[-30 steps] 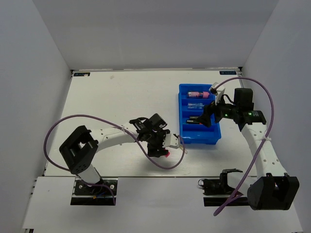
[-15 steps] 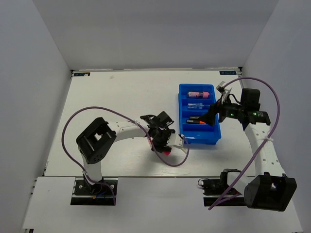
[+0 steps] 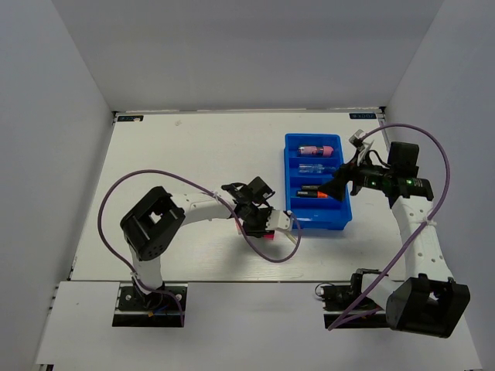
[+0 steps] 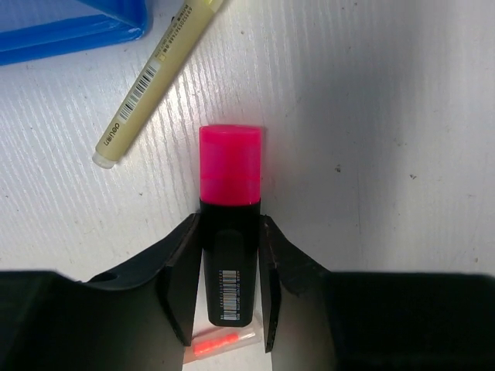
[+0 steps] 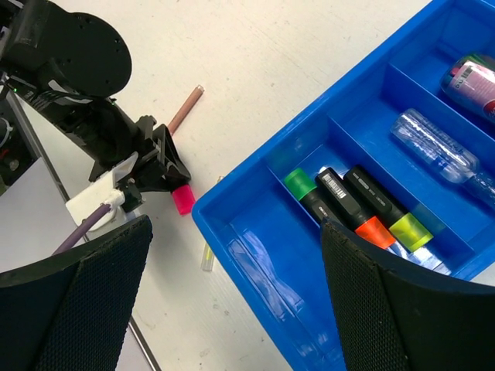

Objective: Sort the stationery into containers
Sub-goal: Pick up the pen from the center of the board.

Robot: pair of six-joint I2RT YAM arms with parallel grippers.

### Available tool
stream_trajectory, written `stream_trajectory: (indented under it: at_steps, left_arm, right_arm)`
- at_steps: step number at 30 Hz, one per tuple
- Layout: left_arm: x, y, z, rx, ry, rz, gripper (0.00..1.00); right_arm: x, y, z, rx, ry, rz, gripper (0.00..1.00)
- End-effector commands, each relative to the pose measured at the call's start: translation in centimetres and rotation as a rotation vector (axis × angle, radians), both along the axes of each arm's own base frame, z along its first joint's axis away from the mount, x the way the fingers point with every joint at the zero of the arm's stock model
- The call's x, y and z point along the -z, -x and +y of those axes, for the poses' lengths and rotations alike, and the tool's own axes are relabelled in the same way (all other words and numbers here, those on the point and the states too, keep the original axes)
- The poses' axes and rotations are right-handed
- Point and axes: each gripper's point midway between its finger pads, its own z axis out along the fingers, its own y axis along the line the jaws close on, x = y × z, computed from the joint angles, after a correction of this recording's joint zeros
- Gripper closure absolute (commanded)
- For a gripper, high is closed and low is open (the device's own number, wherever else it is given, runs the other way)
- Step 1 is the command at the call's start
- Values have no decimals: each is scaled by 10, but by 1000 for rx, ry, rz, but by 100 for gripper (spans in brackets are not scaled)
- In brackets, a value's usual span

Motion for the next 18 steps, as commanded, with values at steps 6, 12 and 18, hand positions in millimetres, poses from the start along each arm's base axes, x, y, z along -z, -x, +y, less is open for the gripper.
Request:
stream_trajectory:
  at_steps: [6, 12, 18]
  left_arm:
    - [-33, -12, -11, -95, 111, -10, 85]
    - [-109, -7, -22, -109, 283, -41, 85]
    - [-162, -10, -22, -70, 328, -76, 88]
  right_arm:
    - [-7, 7, 0, -4, -36, 3, 10]
    - [-9, 7, -2, 1, -43, -1, 10]
    - [-8, 7, -3, 1, -52, 1, 10]
